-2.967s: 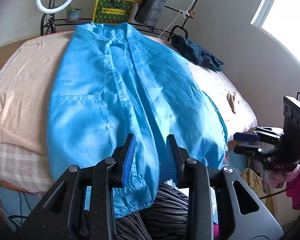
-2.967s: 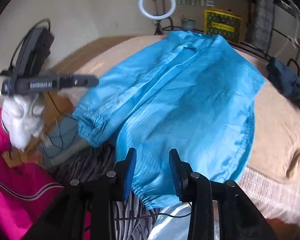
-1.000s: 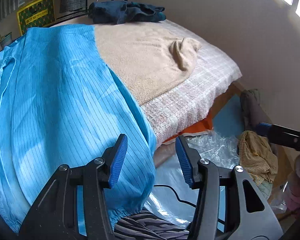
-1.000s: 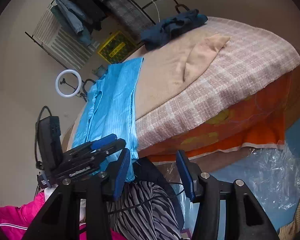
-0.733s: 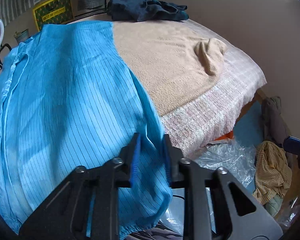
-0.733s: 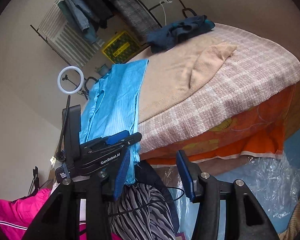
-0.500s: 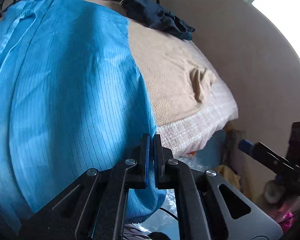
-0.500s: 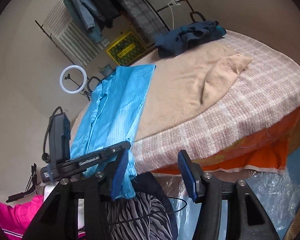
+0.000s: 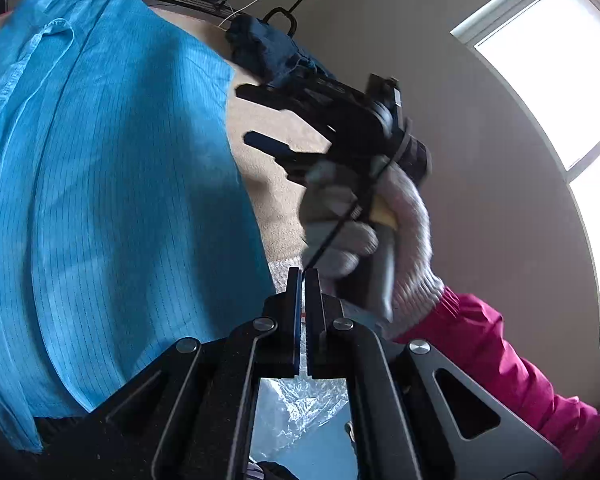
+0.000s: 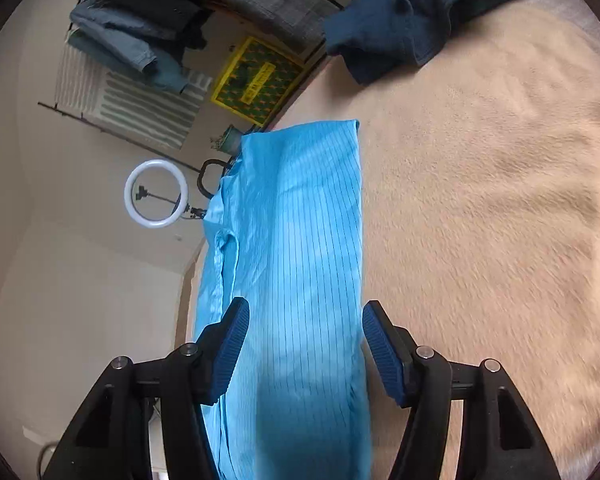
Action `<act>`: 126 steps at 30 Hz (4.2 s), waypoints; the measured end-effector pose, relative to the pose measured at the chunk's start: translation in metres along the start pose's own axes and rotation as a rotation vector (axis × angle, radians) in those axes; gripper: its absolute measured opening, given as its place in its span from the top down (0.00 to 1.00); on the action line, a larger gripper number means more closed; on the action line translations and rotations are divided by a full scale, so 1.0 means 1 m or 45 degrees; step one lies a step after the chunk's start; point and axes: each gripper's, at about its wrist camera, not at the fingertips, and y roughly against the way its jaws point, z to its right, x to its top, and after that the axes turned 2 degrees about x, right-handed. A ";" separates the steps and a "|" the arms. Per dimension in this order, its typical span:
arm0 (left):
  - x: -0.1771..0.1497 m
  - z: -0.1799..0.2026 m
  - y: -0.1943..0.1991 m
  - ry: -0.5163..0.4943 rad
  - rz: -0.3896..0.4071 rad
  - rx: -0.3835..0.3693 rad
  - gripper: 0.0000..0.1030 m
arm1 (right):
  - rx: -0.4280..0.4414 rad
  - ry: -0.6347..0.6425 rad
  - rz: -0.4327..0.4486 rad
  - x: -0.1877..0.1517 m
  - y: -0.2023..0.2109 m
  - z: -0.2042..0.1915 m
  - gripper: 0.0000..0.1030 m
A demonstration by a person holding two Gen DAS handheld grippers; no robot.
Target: Fold large clothes
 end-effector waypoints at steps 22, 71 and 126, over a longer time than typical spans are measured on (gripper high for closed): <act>-0.018 0.011 -0.060 -0.222 -0.127 0.274 0.59 | -0.086 0.213 -0.021 0.016 0.053 -0.017 0.44; -0.021 -0.140 0.100 0.509 0.218 -0.064 1.00 | -0.416 0.800 -0.231 -0.035 -0.145 -0.211 1.00; -0.076 -0.271 0.272 0.669 0.450 0.316 0.57 | -0.065 0.594 -0.295 0.016 -0.177 -0.261 0.67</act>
